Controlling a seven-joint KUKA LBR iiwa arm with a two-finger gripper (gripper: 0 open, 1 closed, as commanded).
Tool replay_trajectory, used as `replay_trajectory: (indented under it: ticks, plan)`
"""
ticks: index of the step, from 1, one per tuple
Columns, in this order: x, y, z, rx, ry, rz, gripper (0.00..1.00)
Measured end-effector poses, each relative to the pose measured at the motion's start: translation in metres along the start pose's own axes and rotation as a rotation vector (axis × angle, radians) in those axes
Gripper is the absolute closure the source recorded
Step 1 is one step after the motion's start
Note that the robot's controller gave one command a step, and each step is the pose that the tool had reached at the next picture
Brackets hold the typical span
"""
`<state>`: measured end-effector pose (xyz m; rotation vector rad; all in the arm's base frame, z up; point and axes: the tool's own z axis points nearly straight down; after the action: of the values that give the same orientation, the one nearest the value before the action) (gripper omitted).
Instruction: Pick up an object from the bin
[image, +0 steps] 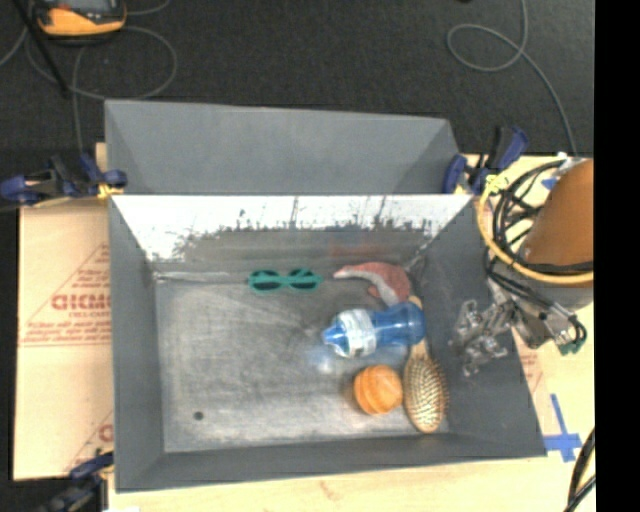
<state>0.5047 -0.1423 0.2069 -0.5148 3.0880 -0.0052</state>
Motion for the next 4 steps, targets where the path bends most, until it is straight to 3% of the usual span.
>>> replay_trajectory:
  ticks: [1,2,3,4]
  plan:
    - [-0.0048,-0.0231,0.0707,-0.002,0.007,-0.052,0.0]
    - [-0.0049,-0.0231,0.0706,-0.002,0.007,-0.054,1.0]
    - [-0.0049,-0.0231,0.0706,-0.001,0.007,-0.055,0.0]
    - [-0.0049,-0.0231,0.0706,-0.001,0.007,-0.055,0.0]
